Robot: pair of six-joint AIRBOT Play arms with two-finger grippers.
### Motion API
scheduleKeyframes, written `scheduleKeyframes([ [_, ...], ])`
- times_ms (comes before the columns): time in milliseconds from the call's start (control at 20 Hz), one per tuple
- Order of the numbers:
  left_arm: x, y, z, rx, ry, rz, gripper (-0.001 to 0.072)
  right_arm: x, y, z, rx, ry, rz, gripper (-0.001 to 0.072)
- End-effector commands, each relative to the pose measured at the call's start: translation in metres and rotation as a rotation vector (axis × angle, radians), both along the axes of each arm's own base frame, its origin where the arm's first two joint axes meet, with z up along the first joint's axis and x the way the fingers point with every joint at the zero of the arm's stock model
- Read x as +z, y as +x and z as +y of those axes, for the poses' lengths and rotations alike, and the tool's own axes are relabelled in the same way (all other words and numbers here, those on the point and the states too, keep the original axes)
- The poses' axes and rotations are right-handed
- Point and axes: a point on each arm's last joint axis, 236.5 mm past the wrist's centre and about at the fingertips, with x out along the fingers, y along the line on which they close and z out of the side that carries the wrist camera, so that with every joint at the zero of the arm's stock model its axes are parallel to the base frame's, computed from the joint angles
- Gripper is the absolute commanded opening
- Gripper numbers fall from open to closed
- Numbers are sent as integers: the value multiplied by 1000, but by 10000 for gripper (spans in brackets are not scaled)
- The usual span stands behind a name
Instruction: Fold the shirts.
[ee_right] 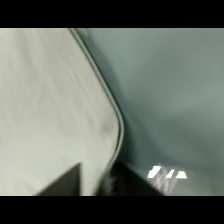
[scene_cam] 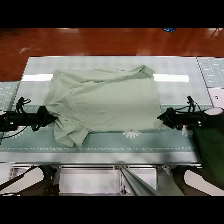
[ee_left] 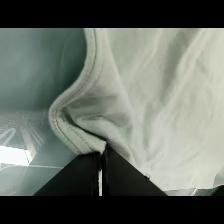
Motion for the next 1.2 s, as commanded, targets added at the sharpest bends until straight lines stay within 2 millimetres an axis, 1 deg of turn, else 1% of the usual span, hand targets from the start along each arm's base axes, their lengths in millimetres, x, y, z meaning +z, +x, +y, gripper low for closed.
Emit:
scheduleKeyframes([
  [0,7,7,-1,8,-14,-23,18,18,44,41,136,49,-73,22],
  [50,19,17,-2,0,-25,-69,18,37,59,50,203,45,-135,19],
  [100,40,34,-3,-6,-45,-142,18,60,76,53,241,37,-195,18],
  [150,67,53,-3,-1,-70,-225,18,92,95,55,279,30,-268,18],
  [200,105,78,-3,8,-97,-342,18,126,114,53,309,9,-342,18],
  [250,149,100,-1,25,-118,-463,18,166,134,48,331,-33,-423,18],
  [300,201,120,3,46,-132,-595,18,208,152,42,337,-89,-507,18],
  [350,252,132,6,54,-130,-720,18,257,168,32,335,-162,-609,18],
  [400,305,139,9,47,-101,-844,18,308,179,22,320,-242,-712,18],
  [450,350,143,14,47,-42,-948,17,355,184,13,292,-313,-803,18],
  [500,398,143,20,78,-1,-1041,17,402,184,4,252,-374,-893,18],
  [550,444,139,22,103,30,-1131,17,449,176,-1,219,-422,-985,18],
  [600,484,129,19,97,74,-1217,17,489,161,-2,196,-452,-1067,18],
  [650,515,116,14,72,140,-1288,17,518,142,2,182,-454,-1134,18],
  [700,540,100,9,50,228,-1328,17,539,119,4,177,-471,-1185,18],
  [750,555,83,6,33,328,-1347,17,556,93,4,186,-514,-1227,19],
  [850,584,46,10,63,549,-1377,17,580,46,-8,145,-623,-1281,18],
  [950,611,4,10,112,705,-1419,17,593,2,-24,88,-735,-1308,18],
  [1000,620,-20,6,124,787,-1437,17,599,-21,-29,65,-771,-1326,19],
  [1100,623,-64,10,160,990,-1409,17,602,-58,-31,48,-810,-1341,19],
  [1150,625,-88,14,194,1085,-1388,17,598,-73,-32,54,-824,-1326,18],
])
